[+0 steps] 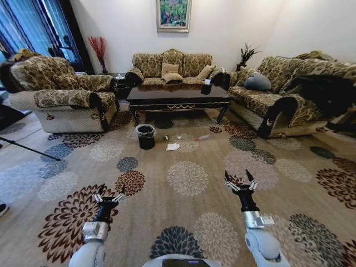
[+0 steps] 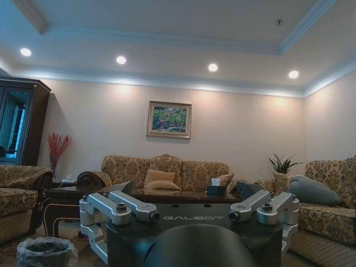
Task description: Move to the front of the table and pick up the trash from the floor, then place it into the trash bin.
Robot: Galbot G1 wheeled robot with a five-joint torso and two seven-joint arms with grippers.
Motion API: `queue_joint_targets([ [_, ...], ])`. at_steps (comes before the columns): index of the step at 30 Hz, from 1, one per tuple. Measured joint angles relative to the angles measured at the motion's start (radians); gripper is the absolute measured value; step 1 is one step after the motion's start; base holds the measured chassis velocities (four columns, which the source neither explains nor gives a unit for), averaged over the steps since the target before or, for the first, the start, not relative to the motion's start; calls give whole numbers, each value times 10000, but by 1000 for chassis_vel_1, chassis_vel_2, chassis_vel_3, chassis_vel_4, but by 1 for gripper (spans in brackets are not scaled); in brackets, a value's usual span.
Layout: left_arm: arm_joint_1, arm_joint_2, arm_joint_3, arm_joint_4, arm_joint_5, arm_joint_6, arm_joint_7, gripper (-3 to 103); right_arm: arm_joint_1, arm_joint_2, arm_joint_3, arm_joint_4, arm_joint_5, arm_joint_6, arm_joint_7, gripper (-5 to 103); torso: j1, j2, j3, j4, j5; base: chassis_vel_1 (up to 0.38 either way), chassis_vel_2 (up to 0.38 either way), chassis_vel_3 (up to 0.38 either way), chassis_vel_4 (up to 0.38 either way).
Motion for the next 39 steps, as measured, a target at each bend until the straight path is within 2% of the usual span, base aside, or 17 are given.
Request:
queue_joint_targets([
  [24, -102, 51, -24, -50, 20, 14, -42, 100, 65, -2, -68, -52, 73, 114, -17, 100, -367, -1002, -632, 0, 0, 0, 0, 0, 0],
  [29, -158, 103, -95, -551, -434, 270, -242, 100, 102, 20, -84, -59, 104, 285, -113, 100, -443, -1208, -764, 0, 0, 0, 0, 0, 0],
  [39, -60, 197, -122, -1592, -1078, 560, -150, 100, 195, -50, -74, -105, 72, 346, -130, 100, -579, -1590, -1010, 0, 1, 0, 0, 0, 0],
])
